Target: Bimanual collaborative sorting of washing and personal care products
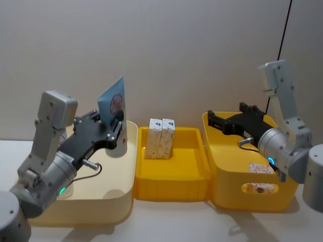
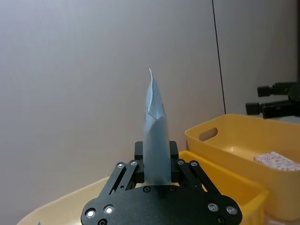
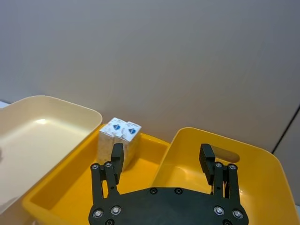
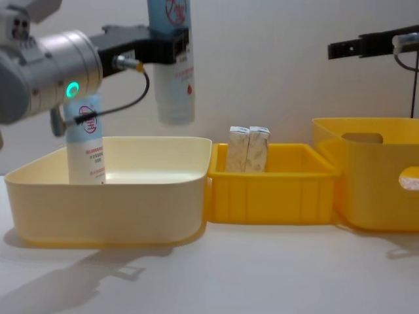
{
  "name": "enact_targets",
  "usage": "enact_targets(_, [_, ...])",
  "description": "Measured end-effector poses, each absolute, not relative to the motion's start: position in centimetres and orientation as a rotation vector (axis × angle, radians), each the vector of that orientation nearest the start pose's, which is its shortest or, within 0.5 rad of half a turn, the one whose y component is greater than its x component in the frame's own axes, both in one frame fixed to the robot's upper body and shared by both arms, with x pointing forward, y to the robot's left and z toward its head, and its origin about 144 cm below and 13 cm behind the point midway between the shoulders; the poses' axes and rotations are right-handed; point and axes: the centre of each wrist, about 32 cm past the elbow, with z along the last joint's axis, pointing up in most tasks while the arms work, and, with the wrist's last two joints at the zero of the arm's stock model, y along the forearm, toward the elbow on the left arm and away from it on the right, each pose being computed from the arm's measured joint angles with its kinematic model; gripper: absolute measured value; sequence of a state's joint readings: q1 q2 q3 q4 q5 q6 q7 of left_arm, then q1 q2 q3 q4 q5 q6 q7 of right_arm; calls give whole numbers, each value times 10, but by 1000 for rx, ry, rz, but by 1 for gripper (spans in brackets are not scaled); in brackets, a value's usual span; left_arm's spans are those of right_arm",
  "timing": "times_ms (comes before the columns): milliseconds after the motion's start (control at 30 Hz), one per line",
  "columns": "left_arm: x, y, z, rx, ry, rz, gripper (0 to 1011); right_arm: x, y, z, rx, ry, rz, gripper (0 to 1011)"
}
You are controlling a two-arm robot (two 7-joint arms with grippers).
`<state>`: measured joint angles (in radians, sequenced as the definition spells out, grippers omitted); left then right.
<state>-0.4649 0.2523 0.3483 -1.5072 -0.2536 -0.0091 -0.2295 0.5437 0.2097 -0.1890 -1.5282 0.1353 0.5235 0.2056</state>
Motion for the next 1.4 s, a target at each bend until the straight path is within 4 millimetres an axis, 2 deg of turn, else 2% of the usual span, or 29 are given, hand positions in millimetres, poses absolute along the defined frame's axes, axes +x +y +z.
enact_targets(400, [564, 198, 1301, -173, -376, 984, 282, 573, -230, 1336, -168, -65, -1077, 1001])
enact_targets(767, [565, 198, 1309, -181, -401, 969, 282, 576, -228, 1341, -170, -60, -912, 1001])
enact_targets(1400, [562, 202, 1314, -189, -418, 973, 282, 599, -211, 1341, -193, -112, -847, 1001])
